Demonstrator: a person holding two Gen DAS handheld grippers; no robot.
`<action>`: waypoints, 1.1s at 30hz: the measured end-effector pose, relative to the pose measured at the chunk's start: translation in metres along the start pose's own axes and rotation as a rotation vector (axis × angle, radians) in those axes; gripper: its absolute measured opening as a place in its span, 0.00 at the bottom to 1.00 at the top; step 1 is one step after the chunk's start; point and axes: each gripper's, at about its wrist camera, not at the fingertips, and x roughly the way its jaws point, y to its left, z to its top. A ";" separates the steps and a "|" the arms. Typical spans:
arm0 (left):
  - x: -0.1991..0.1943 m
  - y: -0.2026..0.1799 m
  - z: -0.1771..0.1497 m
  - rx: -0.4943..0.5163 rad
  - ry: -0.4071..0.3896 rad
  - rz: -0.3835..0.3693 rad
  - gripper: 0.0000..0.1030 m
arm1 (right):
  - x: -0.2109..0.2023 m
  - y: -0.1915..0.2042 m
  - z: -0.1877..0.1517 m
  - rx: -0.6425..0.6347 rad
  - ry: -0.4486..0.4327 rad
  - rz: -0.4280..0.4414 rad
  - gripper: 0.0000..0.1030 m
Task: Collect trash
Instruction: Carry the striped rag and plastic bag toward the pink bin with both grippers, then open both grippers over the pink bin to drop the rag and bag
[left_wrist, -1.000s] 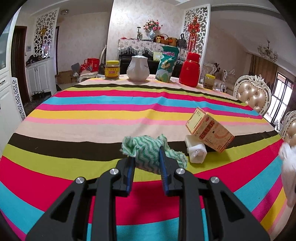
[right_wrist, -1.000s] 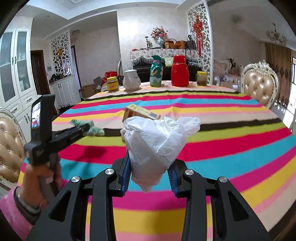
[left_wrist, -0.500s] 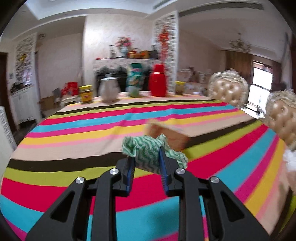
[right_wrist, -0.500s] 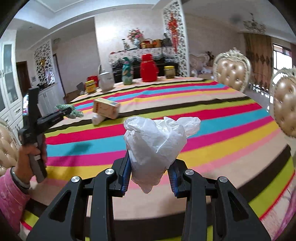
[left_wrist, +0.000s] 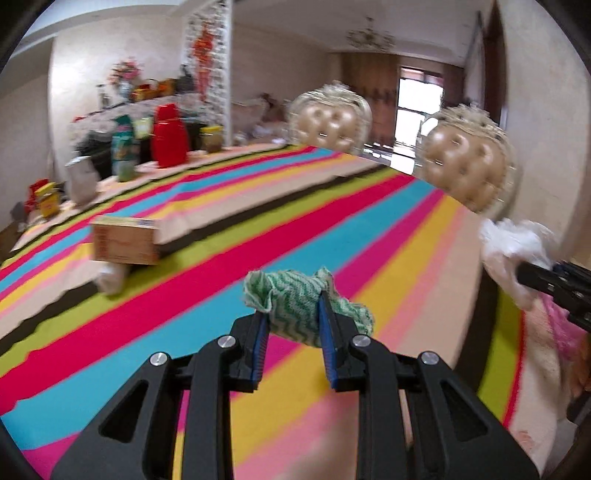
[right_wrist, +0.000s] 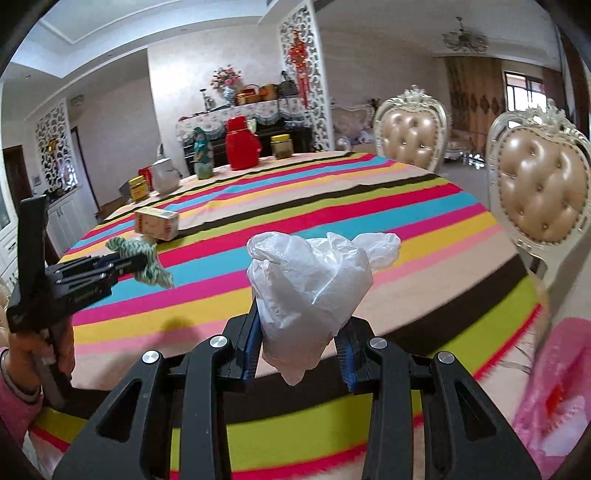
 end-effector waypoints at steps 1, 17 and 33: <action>0.001 -0.006 0.000 0.007 0.004 -0.013 0.24 | -0.003 -0.007 -0.002 0.009 0.001 -0.009 0.34; 0.031 -0.146 0.007 0.182 0.066 -0.239 0.24 | -0.044 -0.086 -0.031 0.102 0.013 -0.142 0.34; 0.028 -0.292 0.029 0.287 0.050 -0.515 0.24 | -0.135 -0.183 -0.078 0.227 0.012 -0.408 0.35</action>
